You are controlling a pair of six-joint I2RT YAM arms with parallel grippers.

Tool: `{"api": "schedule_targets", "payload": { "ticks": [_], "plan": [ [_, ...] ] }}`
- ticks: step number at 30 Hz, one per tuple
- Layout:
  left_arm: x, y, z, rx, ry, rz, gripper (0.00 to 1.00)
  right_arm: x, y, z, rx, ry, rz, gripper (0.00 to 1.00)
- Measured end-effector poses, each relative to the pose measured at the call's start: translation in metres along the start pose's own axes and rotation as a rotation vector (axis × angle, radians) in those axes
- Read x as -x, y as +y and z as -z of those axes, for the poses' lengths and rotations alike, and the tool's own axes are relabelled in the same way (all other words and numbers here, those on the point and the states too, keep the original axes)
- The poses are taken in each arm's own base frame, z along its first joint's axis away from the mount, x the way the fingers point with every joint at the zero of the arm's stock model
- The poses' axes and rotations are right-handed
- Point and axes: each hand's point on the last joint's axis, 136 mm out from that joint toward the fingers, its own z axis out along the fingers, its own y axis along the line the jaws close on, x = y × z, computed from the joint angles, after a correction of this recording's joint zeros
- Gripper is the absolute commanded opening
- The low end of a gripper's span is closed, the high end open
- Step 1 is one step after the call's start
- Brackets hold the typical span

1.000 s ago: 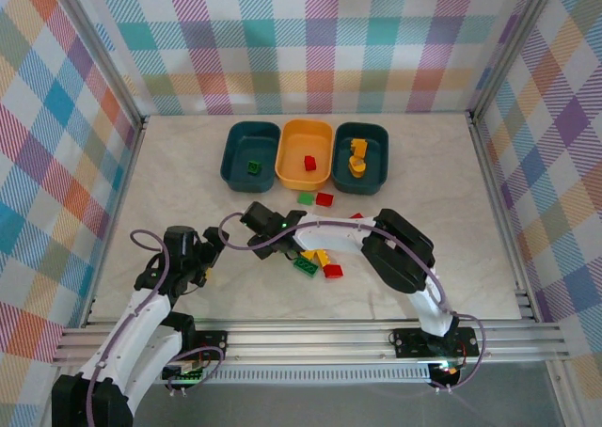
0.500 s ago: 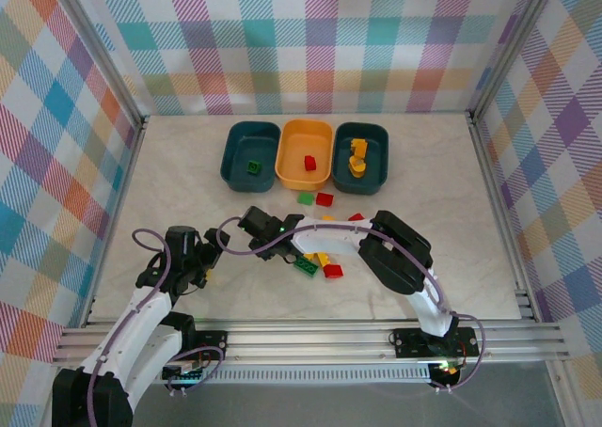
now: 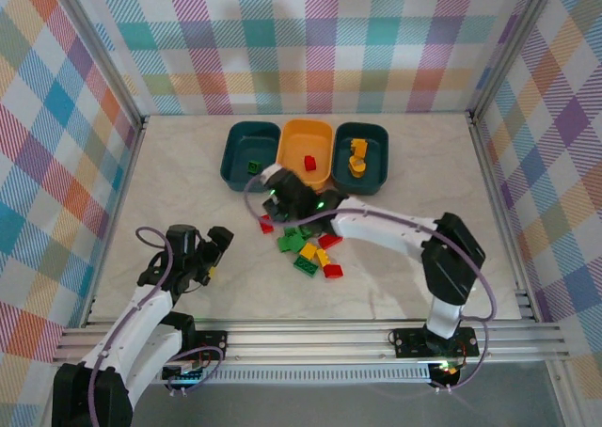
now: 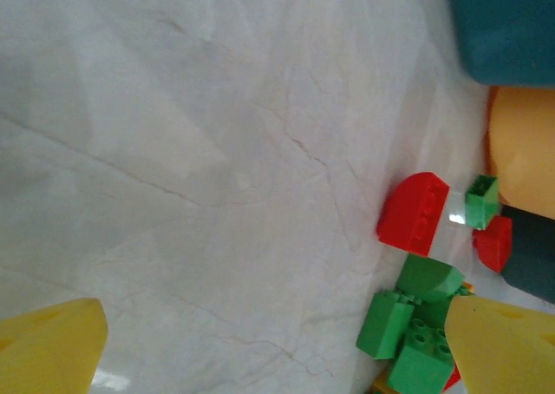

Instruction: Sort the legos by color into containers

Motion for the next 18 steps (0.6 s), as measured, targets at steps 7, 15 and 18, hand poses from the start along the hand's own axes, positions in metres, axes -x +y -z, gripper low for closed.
{"api": "schedule_targets", "payload": {
  "ticks": [7,15,18],
  "plan": [
    [-0.055,-0.035,-0.017,-0.012,0.179,-0.227,0.99,0.000,-0.200,-0.032,-0.285,0.016,-0.288,0.30],
    [-0.084,-0.084,-0.026,-0.065,0.255,-0.398,1.00,-0.033,-0.313,-0.068,-0.433,0.121,-0.442,0.32],
    [-0.089,-0.092,-0.030,-0.065,0.266,-0.429,1.00,-0.039,-0.313,-0.076,-0.443,0.150,-0.432,0.33]
  ]
}}
